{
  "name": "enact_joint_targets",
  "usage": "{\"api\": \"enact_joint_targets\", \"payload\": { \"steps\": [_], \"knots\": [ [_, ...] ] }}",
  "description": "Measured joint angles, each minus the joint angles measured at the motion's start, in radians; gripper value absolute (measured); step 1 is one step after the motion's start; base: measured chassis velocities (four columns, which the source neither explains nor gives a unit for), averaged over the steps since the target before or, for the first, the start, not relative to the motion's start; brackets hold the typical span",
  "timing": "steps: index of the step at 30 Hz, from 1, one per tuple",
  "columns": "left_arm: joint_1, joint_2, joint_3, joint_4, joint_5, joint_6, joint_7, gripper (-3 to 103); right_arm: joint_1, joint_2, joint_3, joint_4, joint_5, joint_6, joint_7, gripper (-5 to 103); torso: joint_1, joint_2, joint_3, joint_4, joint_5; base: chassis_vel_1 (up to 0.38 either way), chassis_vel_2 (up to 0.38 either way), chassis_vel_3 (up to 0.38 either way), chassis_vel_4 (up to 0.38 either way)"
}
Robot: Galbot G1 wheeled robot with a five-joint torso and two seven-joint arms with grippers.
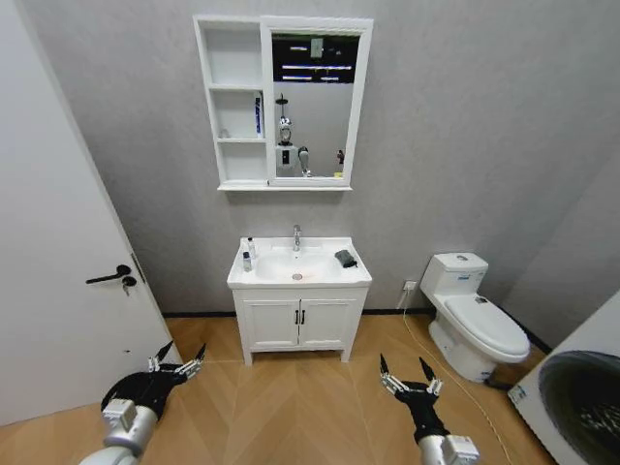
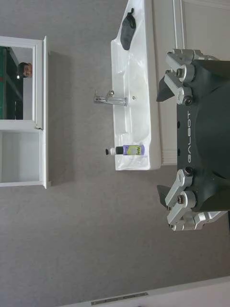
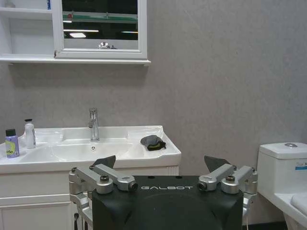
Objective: Move facial cleanser and shampoo from washbasin to cabinet, then wipe washbasin with towel.
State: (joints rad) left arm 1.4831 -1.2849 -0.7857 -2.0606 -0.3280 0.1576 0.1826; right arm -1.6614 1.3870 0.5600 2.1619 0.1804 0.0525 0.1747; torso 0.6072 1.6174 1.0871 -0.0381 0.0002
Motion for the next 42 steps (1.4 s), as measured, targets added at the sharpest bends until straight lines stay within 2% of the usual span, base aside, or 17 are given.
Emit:
{"api": "enact_joint_targets", "payload": {
  "steps": [5, 17, 24, 29, 42],
  "knots": [
    [0.007, -0.024, 0.019, -0.001, 0.024, -0.002, 0.001, 98, -0.002, 0.001, 0.001, -0.012, 0.0, 0.008, -0.004, 100, 0.0, 0.0, 0.0, -0.0004, -0.0002, -0.215, 0.208, 0.193, -0.203],
    [-0.001, -0.03, 0.027, 0.003, 0.033, -0.003, 0.0, 98, -0.002, -0.001, 0.005, -0.023, -0.002, 0.016, -0.008, 100, -0.001, 0.0, 0.0, -0.0002, -0.0001, -0.212, 0.21, 0.217, -0.214],
    [-0.008, -0.034, 0.038, 0.017, 0.043, -0.009, 0.0, 98, 0.009, -0.004, 0.007, -0.022, -0.033, 0.018, -0.008, 100, 0.0, 0.0, 0.0, -0.0004, -0.0002, -0.216, 0.204, 0.205, -0.221],
    [-0.016, -0.029, 0.045, 0.018, 0.047, -0.01, 0.0, 98, 0.011, -0.002, 0.009, -0.018, -0.101, 0.056, -0.024, 100, 0.0, 0.0, 0.0, -0.0003, -0.0001, -0.203, 0.208, 0.214, -0.203],
    [-0.034, -0.044, 0.076, 0.037, 0.07, -0.011, -0.003, 97, 0.013, -0.014, 0.009, -0.007, -0.097, 0.06, -0.031, 100, 0.0, 0.0, 0.0, -0.0004, -0.0002, -0.211, 0.21, 0.207, -0.207]
  ]
}}
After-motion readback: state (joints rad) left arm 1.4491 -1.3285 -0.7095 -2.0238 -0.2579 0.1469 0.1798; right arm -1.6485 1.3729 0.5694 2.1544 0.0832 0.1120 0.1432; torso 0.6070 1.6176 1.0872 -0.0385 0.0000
